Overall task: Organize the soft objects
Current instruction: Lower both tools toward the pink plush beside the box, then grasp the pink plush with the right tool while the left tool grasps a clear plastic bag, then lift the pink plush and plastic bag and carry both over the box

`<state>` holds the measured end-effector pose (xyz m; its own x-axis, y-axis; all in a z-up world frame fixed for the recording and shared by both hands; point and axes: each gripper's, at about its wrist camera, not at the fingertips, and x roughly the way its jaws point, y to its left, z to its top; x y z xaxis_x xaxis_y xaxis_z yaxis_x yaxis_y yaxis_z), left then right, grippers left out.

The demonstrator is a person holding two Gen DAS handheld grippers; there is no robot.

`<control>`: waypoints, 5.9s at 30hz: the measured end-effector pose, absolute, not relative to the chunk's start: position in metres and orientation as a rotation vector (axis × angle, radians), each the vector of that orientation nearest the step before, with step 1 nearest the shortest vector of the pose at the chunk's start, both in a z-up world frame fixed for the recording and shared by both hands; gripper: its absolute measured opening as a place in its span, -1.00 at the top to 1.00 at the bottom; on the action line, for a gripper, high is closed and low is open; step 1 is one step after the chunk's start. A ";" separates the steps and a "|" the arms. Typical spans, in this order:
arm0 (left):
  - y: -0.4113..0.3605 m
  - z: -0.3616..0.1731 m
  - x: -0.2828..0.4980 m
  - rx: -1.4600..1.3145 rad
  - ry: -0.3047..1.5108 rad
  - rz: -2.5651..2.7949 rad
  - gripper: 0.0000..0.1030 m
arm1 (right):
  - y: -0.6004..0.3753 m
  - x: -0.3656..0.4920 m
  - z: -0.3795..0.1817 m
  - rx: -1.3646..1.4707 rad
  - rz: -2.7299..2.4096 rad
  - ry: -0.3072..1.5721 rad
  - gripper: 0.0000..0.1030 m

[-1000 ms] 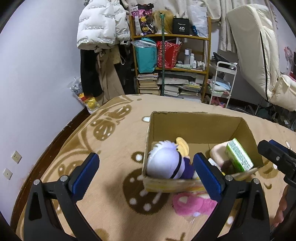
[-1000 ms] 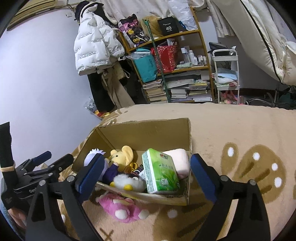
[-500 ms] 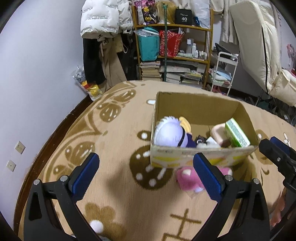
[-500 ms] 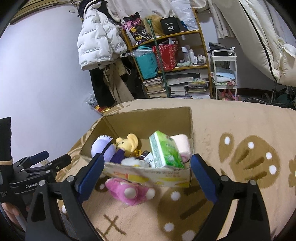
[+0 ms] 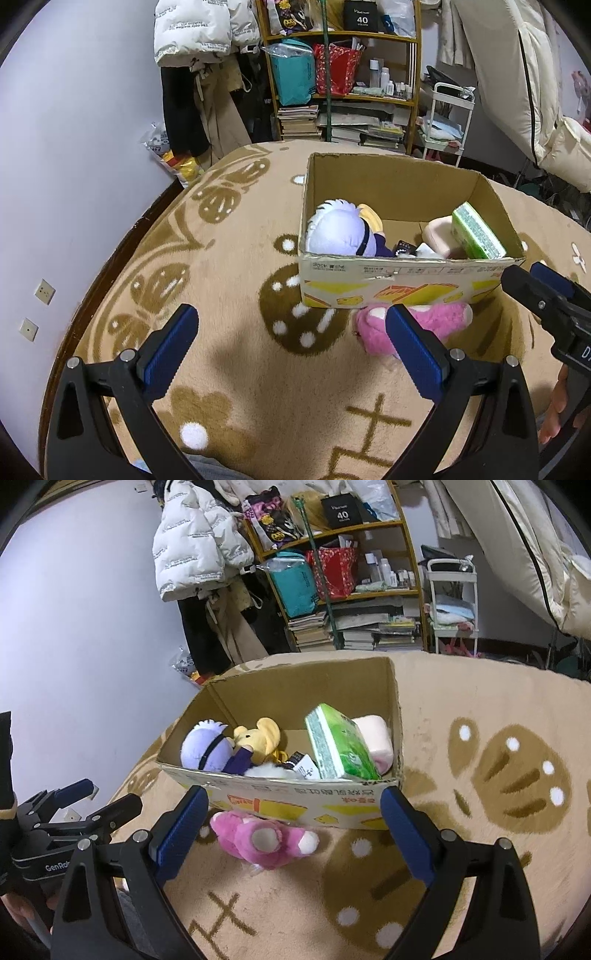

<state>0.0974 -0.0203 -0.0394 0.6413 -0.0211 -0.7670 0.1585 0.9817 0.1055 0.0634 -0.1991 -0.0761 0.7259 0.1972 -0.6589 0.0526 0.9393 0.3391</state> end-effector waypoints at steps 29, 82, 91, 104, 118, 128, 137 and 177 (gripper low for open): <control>-0.008 -0.057 0.109 0.097 0.970 -0.122 -0.95 | -0.158 0.071 -0.087 0.212 0.189 0.816 -0.73; -0.114 -0.163 0.136 0.339 1.206 -0.438 -0.95 | -0.213 0.090 -0.111 0.444 0.041 0.948 0.59; -0.120 -0.174 0.146 0.338 1.208 -0.420 -0.70 | -0.212 0.085 -0.103 0.424 0.028 0.911 0.59; -0.121 -0.173 0.118 0.341 1.185 -0.473 0.10 | -0.206 0.079 -0.092 0.372 -0.005 0.881 0.59; -0.108 -0.151 0.106 0.314 1.175 -0.453 0.72 | -0.204 0.069 -0.078 0.390 0.027 0.791 0.61; -0.082 -0.119 0.095 0.231 1.105 -0.408 0.78 | -0.196 0.050 -0.052 0.355 0.074 0.676 0.61; -0.069 -0.097 0.080 0.195 1.035 -0.384 0.78 | -0.199 0.033 -0.028 0.342 0.074 0.547 0.62; -0.050 -0.018 0.075 0.098 0.779 -0.350 0.79 | -0.213 0.034 0.006 0.338 0.080 0.368 0.61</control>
